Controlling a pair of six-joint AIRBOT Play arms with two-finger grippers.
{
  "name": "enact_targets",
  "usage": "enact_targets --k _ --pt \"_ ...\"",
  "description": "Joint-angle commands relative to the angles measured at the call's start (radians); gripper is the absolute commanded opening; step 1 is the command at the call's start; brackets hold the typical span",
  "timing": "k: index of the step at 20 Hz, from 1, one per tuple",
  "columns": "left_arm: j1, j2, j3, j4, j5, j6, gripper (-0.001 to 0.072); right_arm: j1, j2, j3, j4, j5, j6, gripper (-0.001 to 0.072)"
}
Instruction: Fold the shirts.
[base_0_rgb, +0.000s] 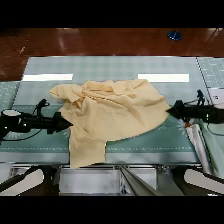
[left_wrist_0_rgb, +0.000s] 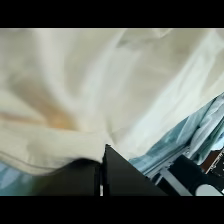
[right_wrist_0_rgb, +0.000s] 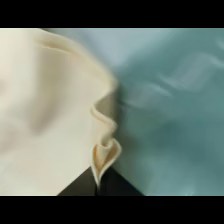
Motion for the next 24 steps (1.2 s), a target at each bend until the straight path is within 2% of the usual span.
enact_targets --k 1,3,4,6,8,12,16,17,19,22,24 --pt "0.0 0.048 0.166 -0.285 -0.103 0.058 0.0018 0.088 0.05 0.266 0.039 0.172 0.034 0.0018" --pt "0.001 0.105 0.36 -0.448 -0.087 0.064 0.0017 0.122 0.119 0.505 0.019 0.19 0.075 0.0018" --pt "0.001 0.129 0.474 -0.445 -0.065 0.056 0.0017 0.124 0.153 0.629 -0.018 0.188 0.115 0.0018" --pt "0.001 0.171 0.715 -0.36 -0.001 0.039 0.0017 0.124 0.22 0.833 -0.124 0.179 0.185 0.0018" --pt "0.001 0.22 0.93 -0.24 0.096 -0.021 0.0017 0.124 0.296 0.979 -0.255 0.188 0.237 0.0018" --pt "0.028 0.322 1.249 0.04 0.123 -0.161 0.0017 0.124 0.499 1.08 -0.386 0.197 0.253 0.0018" --pt "0.048 0.557 1.296 0.198 0.177 -0.165 0.0017 0.124 0.702 1.08 -0.47 0.233 0.281 0.0018" --pt "0.048 0.62 1.295 0.301 0.163 -0.166 0.0017 0.124 0.744 1.08 -0.491 0.244 0.288 0.0018" --pt "0.013 0.72 1.292 0.55 0.146 -0.242 0.0017 0.124 0.808 1.08 -0.58 0.287 0.33 0.0018" --pt "-0.151 0.811 1.256 0.8 0.085 -0.322 0.0018 0.124 0.858 1.08 -0.721 0.399 0.381 0.0018" --pt "-0.264 0.828 1.214 0.918 -0.021 -0.368 0.0018 0.124 0.859 1.076 -0.736 0.473 0.393 0.0018"
